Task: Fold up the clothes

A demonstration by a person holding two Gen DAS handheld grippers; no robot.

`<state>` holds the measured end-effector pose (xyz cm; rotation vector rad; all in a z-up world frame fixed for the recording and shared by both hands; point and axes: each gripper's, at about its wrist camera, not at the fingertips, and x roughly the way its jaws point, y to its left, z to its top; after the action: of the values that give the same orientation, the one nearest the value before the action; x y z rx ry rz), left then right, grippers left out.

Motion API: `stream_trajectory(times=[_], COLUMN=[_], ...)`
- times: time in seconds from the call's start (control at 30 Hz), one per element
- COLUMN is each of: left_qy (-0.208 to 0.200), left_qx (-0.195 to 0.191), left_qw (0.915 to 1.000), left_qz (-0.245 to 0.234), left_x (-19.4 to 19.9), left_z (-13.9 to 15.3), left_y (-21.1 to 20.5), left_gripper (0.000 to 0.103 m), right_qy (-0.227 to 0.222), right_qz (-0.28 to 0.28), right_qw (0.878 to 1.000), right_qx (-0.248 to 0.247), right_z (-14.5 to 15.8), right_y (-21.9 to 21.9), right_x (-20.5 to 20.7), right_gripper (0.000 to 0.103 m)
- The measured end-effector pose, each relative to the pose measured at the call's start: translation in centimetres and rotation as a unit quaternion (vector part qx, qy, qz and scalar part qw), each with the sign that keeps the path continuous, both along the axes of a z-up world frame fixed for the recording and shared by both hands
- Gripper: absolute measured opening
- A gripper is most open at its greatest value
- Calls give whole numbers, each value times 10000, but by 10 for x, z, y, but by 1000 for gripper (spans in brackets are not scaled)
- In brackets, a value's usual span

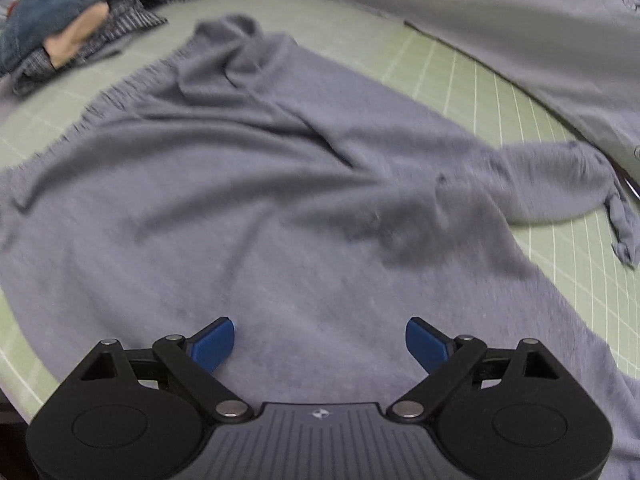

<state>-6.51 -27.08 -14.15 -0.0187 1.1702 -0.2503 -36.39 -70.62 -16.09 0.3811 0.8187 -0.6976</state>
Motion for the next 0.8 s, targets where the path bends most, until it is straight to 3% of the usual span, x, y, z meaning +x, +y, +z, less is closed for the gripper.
stream_trajectory(times=[0.23, 0.4, 0.47, 0.57, 0.6, 0.63, 0.8], left_qy=[-252, -286, -263, -240, -233, -226, -192], left_qx=[837, 738, 721, 734, 737, 740, 751], left_qw=[9959, 9965, 9968, 9968, 9968, 9968, 9969], left_qz=[-219, -258, -229, -209, -198, -188, -158], left_x=[-15, -20, -19, -19, -19, -18, -17], left_z=[-8, -8, -8, -8, -8, -8, -8], left_y=[-21, -20, -20, -22, -22, -23, -23], left_gripper=[103, 103, 103, 103, 103, 103, 103], right_qy=[257, 349, 349, 306, 296, 311, 385], right_qz=[493, 331, 406, 684, 820, 961, 1266], right_qw=[9984, 9987, 9985, 9971, 9961, 9949, 9905], right_qx=[97, 159, 147, 112, 100, 71, -367], right_z=[-13, -12, -10, -4, -2, 0, 7], right_y=[-1, -3, -3, -2, -1, -1, -2], right_x=[11, 13, 14, 17, 18, 21, 35], right_gripper=[103, 100, 93, 65, 42, 9, 5])
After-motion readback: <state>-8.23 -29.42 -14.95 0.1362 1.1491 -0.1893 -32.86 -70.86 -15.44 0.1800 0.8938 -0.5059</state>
